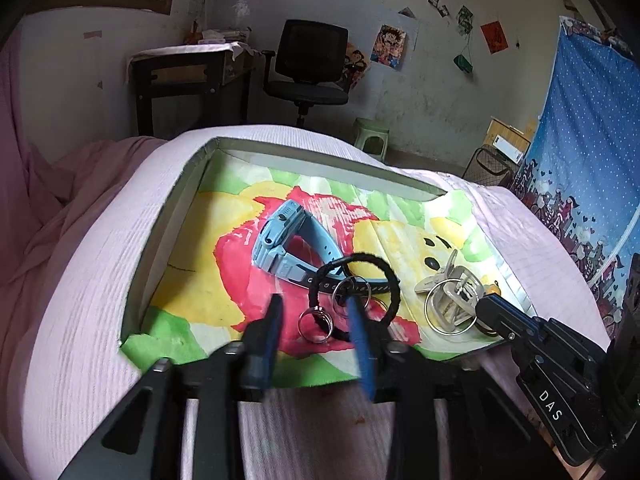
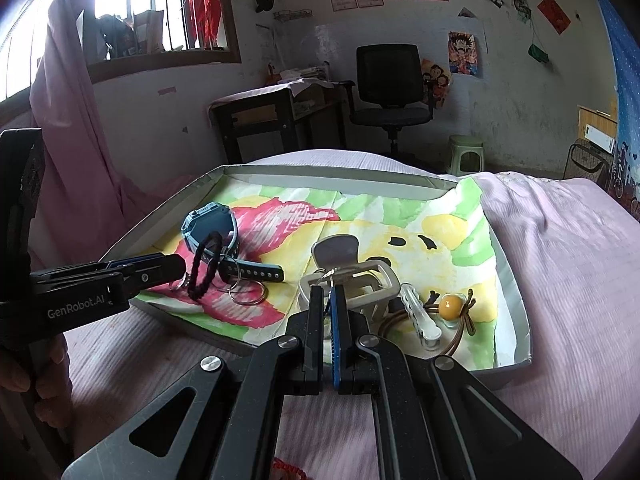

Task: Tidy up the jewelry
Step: 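Open both grippers to release the ring and hoop into the tray, then withdraw both grippers toward the red bead bracelet and black bead chain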

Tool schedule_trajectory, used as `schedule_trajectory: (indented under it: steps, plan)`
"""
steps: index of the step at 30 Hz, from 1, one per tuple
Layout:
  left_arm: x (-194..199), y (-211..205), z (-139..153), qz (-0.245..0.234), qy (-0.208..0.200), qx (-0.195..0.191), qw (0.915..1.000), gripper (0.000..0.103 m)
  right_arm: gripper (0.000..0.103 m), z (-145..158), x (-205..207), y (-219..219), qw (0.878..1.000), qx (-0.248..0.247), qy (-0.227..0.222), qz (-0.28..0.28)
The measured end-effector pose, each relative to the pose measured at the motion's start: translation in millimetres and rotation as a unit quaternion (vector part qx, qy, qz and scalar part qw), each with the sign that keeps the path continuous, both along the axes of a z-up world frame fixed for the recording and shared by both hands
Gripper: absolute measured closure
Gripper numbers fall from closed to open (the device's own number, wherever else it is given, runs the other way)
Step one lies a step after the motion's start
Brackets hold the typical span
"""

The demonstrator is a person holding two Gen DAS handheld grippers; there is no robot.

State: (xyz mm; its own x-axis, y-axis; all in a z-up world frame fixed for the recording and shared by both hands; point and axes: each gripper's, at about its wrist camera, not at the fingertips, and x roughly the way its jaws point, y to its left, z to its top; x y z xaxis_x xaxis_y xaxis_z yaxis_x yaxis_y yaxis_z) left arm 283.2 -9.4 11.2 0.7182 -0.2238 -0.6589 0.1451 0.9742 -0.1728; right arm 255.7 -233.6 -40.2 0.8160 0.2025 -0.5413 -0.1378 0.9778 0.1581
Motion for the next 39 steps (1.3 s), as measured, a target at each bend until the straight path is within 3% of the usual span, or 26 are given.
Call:
schedule_trajectory:
  steps: [2, 8, 11, 12, 13, 17, 19, 26, 28, 34, 39]
  plan:
    - [-6.8, 0.9, 3.6, 0.006, -0.013, 0.0, 0.9999, 0.042, 0.1, 1.0, -1.7, -0.9, 1.0, 0.001, 0.002, 0.0]
    - [-25.0, 10.1, 10.7, 0.021, -0.029, -0.009, 0.9993, 0.035, 0.097, 8.6, -14.9, -4.8, 1.0, -0.003, -0.006, -0.005]
    - [-38.2, 14.9, 15.0, 0.028, -0.046, -0.013, 0.9985, 0.024, 0.081, 15.0, -26.5, -7.6, 1.0, 0.0, -0.017, -0.009]
    - [-45.1, 16.1, 17.0, 0.03, -0.054, -0.012, 0.998, 0.024, 0.069, 16.9, -30.2, -8.4, 1.0, 0.001, -0.021, -0.011]
    - [-51.1, 16.5, 18.1, 0.031, -0.058, -0.011, 0.9978, 0.023, 0.064, 19.3, -36.4, -10.1, 1.0, 0.003, -0.027, -0.014]
    - [-70.8, 19.1, 22.3, 0.039, -0.073, -0.001, 0.9966, 0.012, 0.064, 25.6, -51.9, -13.9, 0.999, 0.003, -0.038, -0.017]
    - [-82.4, 21.0, 25.2, 0.046, -0.085, -0.001, 0.9953, 0.008, 0.056, 29.3, -64.4, -15.0, 0.998, -0.001, -0.052, -0.02]
    - [-121.5, 25.5, 31.5, 0.055, -0.122, 0.007, 0.991, 0.001, 0.023, 38.9, -104.3, -19.3, 0.995, -0.001, -0.096, -0.029]
    - [-132.9, 27.2, 32.0, 0.058, -0.133, 0.008, 0.9894, 0.001, 0.007, 41.8, -118.6, -21.3, 0.992, -0.007, -0.117, -0.039]
    - [-163.4, 32.5, 34.7, 0.062, -0.159, 0.0, 0.9853, 0.0, 0.001, 51.7, -146.2, -29.7, 0.989, -0.002, -0.146, -0.04]
    - [-182.6, 30.0, 34.5, 0.052, -0.171, 0.005, 0.9838, 0.0, 0.001, 51.6, -160.0, -33.6, 0.989, -0.014, -0.14, -0.04]
